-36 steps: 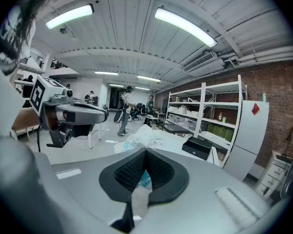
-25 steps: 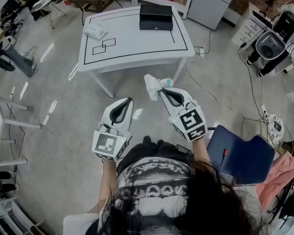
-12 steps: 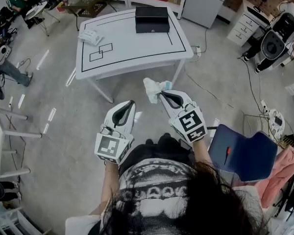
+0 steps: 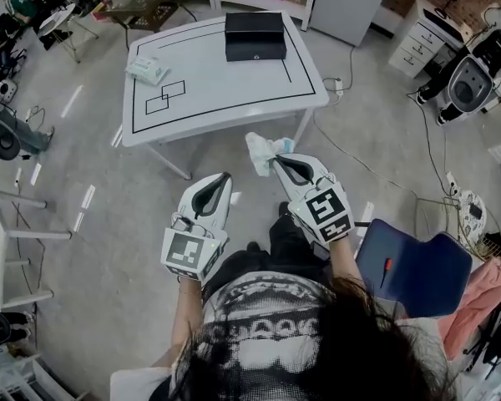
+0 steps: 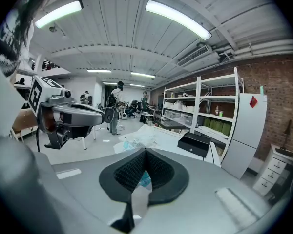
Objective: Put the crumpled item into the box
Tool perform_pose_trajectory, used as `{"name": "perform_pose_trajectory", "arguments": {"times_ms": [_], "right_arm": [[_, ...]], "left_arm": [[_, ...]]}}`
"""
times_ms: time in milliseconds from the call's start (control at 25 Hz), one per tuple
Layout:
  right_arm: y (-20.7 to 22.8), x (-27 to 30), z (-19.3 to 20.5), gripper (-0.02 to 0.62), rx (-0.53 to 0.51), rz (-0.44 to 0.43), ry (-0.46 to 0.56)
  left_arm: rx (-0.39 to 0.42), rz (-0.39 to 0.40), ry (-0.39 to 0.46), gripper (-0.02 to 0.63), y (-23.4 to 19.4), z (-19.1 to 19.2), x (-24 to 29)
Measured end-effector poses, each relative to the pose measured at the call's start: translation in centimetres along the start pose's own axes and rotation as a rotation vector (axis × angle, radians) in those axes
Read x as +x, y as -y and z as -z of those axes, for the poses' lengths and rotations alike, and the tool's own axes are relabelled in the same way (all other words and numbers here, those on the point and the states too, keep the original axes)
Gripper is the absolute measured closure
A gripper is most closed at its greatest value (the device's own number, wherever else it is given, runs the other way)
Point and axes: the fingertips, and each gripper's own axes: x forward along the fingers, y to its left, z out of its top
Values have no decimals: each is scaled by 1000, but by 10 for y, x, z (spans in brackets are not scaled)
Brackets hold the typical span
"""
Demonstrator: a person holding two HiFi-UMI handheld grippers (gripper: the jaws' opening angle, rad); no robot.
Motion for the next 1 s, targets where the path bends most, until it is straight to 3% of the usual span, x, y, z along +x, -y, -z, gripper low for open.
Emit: {"name": "perform_pose_trajectory", "arguments": {"times_ms": [520,1000], "right_arm": [[141,61,11,591,-22,-87,-22],[235,94,22,592,-36,-162,-19]], "left_arm": [[-38,-99,-14,606,-33,-12,145],[-37,-173,-39,606,-45,-21,241]]}}
